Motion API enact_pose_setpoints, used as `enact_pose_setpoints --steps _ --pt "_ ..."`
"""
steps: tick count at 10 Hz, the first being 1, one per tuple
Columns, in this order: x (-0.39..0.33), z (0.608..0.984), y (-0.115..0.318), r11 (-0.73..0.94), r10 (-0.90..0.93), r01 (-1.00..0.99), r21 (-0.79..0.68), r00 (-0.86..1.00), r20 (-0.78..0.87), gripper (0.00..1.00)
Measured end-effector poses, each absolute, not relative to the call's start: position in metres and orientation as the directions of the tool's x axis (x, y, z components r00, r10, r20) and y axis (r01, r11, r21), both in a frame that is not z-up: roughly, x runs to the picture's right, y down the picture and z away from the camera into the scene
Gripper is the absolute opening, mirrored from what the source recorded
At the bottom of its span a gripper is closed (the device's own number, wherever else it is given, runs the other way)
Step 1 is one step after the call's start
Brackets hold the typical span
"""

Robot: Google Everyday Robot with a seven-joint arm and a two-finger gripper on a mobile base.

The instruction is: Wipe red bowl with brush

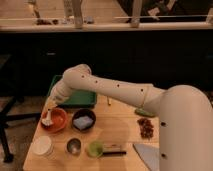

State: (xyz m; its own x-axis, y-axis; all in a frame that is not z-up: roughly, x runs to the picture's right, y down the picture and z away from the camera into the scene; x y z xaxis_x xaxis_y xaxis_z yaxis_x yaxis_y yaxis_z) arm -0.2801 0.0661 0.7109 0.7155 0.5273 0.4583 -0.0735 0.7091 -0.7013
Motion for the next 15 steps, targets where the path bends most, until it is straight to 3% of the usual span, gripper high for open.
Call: enact_pose_setpoints --steps 4,7,12,15 --pt "-0.227 0.707 0.063 0.705 0.542 -0.135 -0.696 0.735 0.407 0.0" --pt "-0.21 0.73 0.049 0.704 0.544 -0.158 -0.692 0.746 0.383 0.0" --pt "-0.28 0.743 0.044 0.706 0.502 -0.056 -0.706 0.743 0.443 0.0" --pt "-0.3 0.729 0.055 0.701 0.476 0.016 -0.713 0.734 0.484 0.0"
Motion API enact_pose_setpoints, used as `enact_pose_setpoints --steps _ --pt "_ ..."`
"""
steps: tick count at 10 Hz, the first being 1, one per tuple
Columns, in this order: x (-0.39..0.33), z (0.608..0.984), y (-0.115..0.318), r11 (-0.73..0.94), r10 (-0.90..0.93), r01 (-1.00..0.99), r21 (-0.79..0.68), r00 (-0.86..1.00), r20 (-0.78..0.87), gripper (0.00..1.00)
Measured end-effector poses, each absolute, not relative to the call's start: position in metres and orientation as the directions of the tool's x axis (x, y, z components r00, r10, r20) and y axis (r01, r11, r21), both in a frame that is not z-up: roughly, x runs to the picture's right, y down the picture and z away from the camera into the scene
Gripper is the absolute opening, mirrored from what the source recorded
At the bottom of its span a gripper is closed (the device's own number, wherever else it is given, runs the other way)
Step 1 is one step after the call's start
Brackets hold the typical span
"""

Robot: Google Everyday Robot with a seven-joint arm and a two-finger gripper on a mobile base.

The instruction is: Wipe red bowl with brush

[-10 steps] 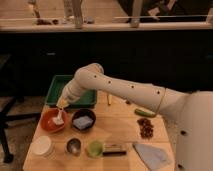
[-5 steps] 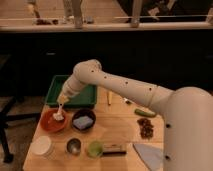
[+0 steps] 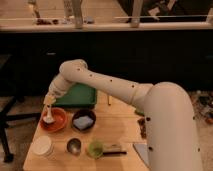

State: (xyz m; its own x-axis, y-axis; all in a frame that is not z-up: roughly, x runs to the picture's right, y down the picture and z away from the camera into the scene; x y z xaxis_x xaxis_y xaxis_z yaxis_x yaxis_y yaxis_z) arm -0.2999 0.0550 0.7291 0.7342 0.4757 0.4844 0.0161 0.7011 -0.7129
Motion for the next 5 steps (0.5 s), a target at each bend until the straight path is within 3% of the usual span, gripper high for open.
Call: enact_pose_setpoints --steps 5 --pt "-0.25 0.708 0.065 0.703 0.488 -0.023 -0.711 0.744 0.457 0.0"
